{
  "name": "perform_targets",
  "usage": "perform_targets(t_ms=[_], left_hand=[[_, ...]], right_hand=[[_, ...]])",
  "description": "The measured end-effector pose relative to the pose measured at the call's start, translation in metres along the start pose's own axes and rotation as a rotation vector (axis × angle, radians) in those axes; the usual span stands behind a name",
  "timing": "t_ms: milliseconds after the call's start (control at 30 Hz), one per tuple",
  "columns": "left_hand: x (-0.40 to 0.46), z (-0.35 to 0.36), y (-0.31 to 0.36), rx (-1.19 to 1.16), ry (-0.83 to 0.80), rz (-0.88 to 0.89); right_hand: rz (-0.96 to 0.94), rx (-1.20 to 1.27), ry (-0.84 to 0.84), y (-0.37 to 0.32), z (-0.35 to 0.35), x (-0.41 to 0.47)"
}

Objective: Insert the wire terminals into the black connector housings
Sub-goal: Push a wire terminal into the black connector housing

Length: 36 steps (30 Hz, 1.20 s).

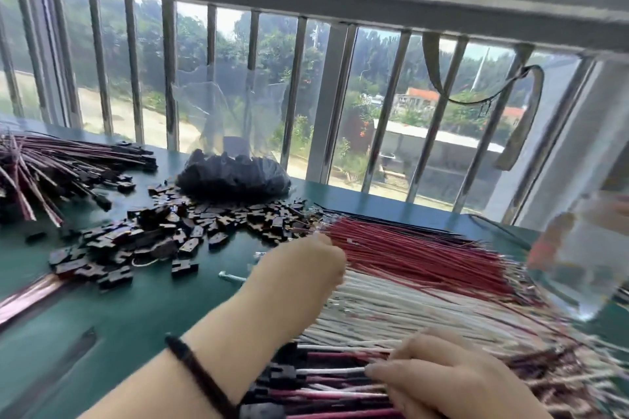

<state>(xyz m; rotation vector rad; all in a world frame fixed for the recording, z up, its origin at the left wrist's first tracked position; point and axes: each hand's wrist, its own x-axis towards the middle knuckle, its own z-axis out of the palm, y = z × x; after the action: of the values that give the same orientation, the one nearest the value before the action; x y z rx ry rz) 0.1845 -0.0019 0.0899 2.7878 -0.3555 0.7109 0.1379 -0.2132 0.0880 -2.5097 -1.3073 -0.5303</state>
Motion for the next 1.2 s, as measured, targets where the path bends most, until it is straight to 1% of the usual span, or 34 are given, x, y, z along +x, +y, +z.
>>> perform_targets(t_ms=[33,67,100,133,167,200,233,267,300,333,400,467,533,567,667,733,833,900,933,1033,1067,1100,1167,1200], left_hand=[[0.001,0.01,0.004,-0.001,-0.054,0.034],[0.0,0.016,0.006,-0.056,-0.085,0.068],[-0.001,0.018,0.003,-0.171,-0.059,0.063],[-0.005,0.013,-0.008,-0.266,-0.03,0.016],[-0.007,0.007,-0.022,-0.337,0.037,-0.057],[-0.012,-0.002,-0.038,-0.386,0.104,-0.167],[-0.016,-0.007,-0.054,-0.361,0.161,-0.263],[-0.02,-0.012,-0.07,-0.29,0.177,-0.361],[-0.023,-0.014,-0.087,-0.203,0.159,-0.441],[-0.026,-0.017,-0.1,-0.104,0.089,-0.515],[-0.035,-0.017,-0.117,0.006,-0.055,-0.609],[-0.039,-0.017,-0.119,-0.038,-0.152,-0.602],[-0.041,-0.017,-0.117,-0.11,-0.204,-0.525],[-0.043,-0.017,-0.116,-0.12,-0.213,-0.502],[-0.047,-0.016,-0.11,-0.125,-0.232,-0.453],[-0.046,-0.011,-0.106,-0.121,-0.257,-0.411],[-0.045,-0.005,-0.107,-0.109,-0.253,-0.432],[-0.046,-0.002,-0.109,-0.092,-0.225,-0.457],[-0.048,-0.002,-0.108,-0.105,-0.174,-0.448],[-0.052,-0.006,-0.095,-0.229,0.095,-0.407],[-0.052,-0.008,-0.088,-0.267,0.157,-0.391],[-0.053,-0.009,-0.081,-0.279,0.175,-0.356],[-0.054,-0.006,-0.069,-0.262,0.098,-0.281],[-0.055,-0.005,-0.064,-0.265,0.073,-0.275]], right_hand=[[0.037,0.025,-0.069,-0.004,-0.004,0.002],[0.023,0.008,-0.046,0.001,-0.002,0.002],[-0.006,0.003,-0.05,0.006,-0.002,0.001],[-0.018,0.011,-0.014,0.012,0.002,-0.001],[0.034,0.025,-0.078,0.012,-0.002,0.0],[0.063,0.049,-0.064,0.014,-0.002,0.001],[0.098,0.045,-0.094,0.016,-0.005,0.005],[0.09,0.038,-0.109,0.019,-0.004,0.01],[0.102,0.013,-0.144,0.017,-0.007,0.018],[0.088,-0.026,-0.162,0.019,-0.004,0.028],[0.024,-0.084,-0.098,0.02,0.01,0.044],[0.029,-0.151,-0.125,0.013,0.022,0.055],[0.028,-0.154,-0.154,0.006,0.034,0.062],[0.047,-0.119,-0.175,0.004,0.039,0.061],[0.145,-0.012,-0.165,0.008,0.048,0.058],[0.183,-0.017,-0.16,0.007,0.046,0.056],[0.223,-0.093,-0.155,0.005,0.039,0.051],[0.236,-0.12,-0.188,0.006,0.031,0.046],[0.254,-0.096,-0.227,0.008,0.027,0.044],[0.307,-0.003,-0.358,0.022,0.016,0.038],[0.319,0.017,-0.38,0.025,0.013,0.036],[0.327,0.027,-0.389,0.028,0.011,0.035],[0.33,0.016,-0.378,0.031,0.012,0.033],[0.322,0.01,-0.357,0.033,0.013,0.032]])
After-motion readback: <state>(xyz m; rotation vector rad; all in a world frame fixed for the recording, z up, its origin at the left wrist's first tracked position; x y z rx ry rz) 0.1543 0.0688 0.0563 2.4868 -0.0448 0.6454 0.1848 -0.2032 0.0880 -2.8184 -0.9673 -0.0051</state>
